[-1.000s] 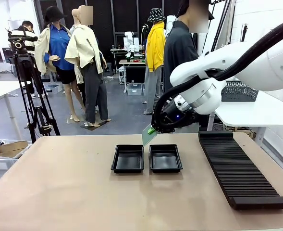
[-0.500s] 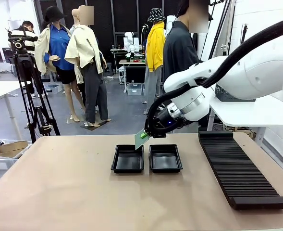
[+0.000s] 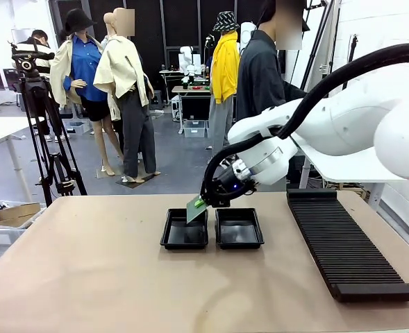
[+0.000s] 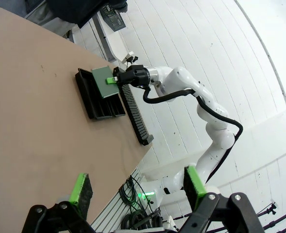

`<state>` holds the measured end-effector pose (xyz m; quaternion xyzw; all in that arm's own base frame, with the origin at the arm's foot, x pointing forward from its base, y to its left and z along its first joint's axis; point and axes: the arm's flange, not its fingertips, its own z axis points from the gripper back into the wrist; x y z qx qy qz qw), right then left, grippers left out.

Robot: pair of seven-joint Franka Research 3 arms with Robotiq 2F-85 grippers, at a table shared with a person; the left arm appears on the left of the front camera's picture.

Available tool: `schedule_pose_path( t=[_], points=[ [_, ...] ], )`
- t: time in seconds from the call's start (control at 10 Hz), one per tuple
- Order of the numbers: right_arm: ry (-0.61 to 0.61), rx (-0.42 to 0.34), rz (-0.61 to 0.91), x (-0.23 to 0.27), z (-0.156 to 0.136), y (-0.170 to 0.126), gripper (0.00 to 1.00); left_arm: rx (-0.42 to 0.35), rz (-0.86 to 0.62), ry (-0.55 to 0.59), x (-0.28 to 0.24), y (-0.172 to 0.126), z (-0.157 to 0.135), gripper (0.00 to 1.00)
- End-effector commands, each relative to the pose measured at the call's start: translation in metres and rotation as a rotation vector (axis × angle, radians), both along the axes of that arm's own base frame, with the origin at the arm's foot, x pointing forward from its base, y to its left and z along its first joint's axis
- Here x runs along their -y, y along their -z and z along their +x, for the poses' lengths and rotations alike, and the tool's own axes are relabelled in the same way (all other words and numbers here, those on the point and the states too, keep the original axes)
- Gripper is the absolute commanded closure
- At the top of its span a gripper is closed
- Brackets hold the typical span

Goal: Inspect and transfer BCBs to ESD trays.
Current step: Pick up the Blank PCB from the PCB Rack and place it in the left ESD tray.

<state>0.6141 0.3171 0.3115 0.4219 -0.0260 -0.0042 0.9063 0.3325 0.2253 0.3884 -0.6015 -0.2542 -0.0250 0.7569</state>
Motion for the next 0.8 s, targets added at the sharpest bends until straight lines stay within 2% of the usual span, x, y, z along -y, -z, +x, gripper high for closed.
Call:
schedule_pose_path(
  t=[0.0, 0.2, 0.5, 0.7],
  points=[
    [-0.019, 0.009, -0.025, -0.016, -0.001, 0.016, 1.00, -0.005, 0.002, -0.007, -0.001, -0.002, -0.001, 0.00],
    [-0.028, 0.028, -0.057, -0.033, -0.011, 0.033, 1.00, -0.005, 0.002, -0.007, -0.001, -0.002, -0.001, 0.00],
    [-0.016, 0.040, -0.064, -0.041, -0.009, 0.043, 1.00, -0.005, 0.002, -0.007, -0.001, -0.002, -0.001, 0.00],
    [-0.029, 0.015, -0.047, -0.036, -0.015, 0.033, 1.00, -0.005, 0.002, -0.007, -0.001, -0.002, -0.001, 0.00]
  ],
)
